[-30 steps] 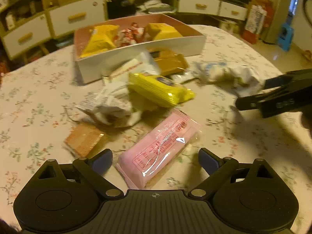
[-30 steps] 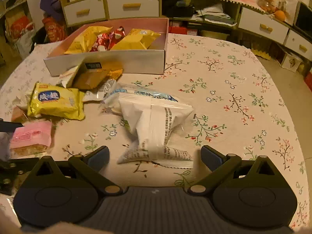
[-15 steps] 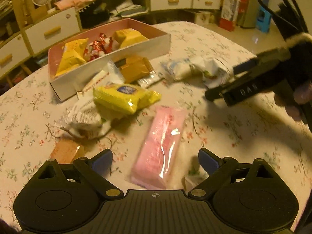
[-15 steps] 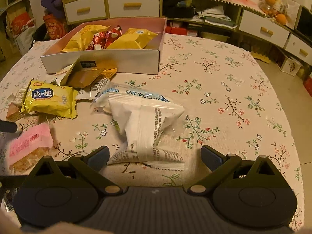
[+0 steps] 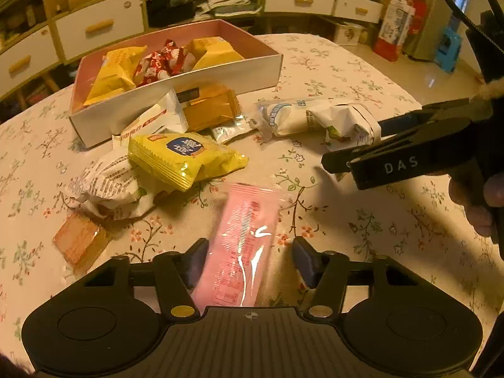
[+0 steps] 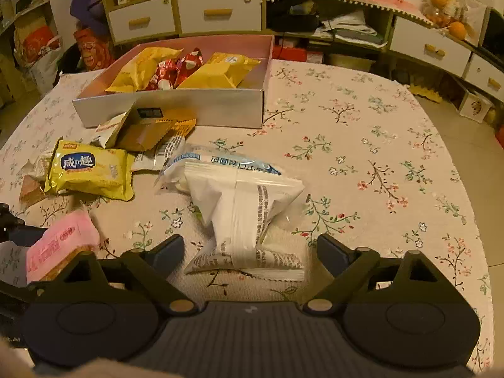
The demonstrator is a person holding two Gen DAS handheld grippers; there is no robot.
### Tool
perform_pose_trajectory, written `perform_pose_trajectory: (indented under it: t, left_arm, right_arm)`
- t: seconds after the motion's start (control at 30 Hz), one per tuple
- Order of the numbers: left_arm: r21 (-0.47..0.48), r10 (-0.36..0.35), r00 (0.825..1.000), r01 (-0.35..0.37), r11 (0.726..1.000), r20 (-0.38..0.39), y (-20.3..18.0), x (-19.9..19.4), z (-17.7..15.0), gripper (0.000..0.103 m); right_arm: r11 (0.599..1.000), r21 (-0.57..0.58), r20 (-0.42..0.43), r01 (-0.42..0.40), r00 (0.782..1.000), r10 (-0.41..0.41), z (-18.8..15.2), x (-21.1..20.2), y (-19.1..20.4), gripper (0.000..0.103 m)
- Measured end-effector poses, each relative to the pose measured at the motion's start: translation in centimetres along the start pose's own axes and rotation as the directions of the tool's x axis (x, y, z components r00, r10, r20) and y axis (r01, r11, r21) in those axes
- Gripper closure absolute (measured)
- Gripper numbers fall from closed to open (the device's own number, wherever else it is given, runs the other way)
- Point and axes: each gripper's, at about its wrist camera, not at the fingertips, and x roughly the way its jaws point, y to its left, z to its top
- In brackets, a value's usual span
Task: Organize snacks
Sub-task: 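Move both tools back toward the pink bar and white packets, then grasp the pink bar with the left gripper while the right grasps a white packet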
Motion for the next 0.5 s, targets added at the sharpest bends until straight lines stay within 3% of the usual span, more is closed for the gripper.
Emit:
perform_pose_trajectory:
  t: [0.27, 0.5]
  left_arm:
    - [-0.076, 0.023, 0.999, -0.025, 0.997, -0.027, -0.30, -0.26, 0.20, 0.071]
    - [-0.109, 0.021, 0.999, -0.026, 0.994, -0.044, -0.28, -0.60, 0.07, 0.073]
  right_arm:
    - [1.000, -0.001, -0.025, -0.018, 1.000, 0.018, 0.13, -0.04, 0.21, 0.029]
    - [1.000, 0.018, -0.036, -0.014, 0.999, 0.015, 0.47, -0.19, 0.18, 0.040]
